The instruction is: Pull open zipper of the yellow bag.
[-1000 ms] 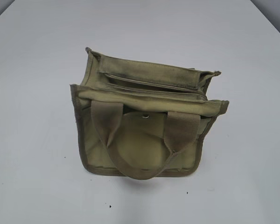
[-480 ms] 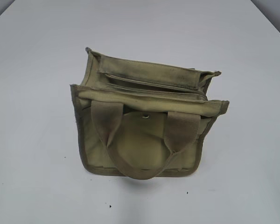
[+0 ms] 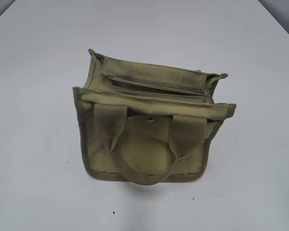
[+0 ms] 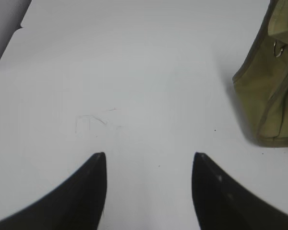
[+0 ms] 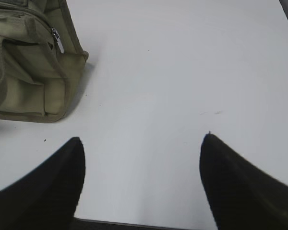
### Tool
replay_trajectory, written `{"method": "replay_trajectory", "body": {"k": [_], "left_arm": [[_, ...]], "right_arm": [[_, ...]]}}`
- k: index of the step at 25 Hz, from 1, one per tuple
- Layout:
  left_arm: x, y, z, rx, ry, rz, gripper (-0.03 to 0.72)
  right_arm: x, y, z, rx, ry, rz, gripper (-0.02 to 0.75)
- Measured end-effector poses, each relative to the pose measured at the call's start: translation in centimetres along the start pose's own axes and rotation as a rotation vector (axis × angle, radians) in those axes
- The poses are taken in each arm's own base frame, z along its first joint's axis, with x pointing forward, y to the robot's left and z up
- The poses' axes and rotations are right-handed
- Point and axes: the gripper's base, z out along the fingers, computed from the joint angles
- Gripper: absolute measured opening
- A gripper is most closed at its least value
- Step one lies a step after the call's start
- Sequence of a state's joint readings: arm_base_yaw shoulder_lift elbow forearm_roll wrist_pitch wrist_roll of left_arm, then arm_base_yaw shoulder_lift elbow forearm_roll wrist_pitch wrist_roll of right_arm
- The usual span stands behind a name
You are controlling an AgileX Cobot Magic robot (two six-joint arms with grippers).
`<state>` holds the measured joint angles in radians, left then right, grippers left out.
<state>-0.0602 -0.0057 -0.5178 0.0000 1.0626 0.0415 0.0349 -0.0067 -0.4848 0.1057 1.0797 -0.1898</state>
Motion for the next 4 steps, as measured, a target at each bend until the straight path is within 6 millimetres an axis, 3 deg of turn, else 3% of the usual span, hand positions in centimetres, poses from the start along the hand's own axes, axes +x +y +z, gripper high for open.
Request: {"method": "replay_trajectory", "body": {"k": [4], "left_arm": [[0.00, 0.00, 0.00, 0.000, 0.000, 0.000, 0.424]], "right_arm": [[0.00, 0.00, 0.00, 0.000, 0.000, 0.000, 0.576]]}}
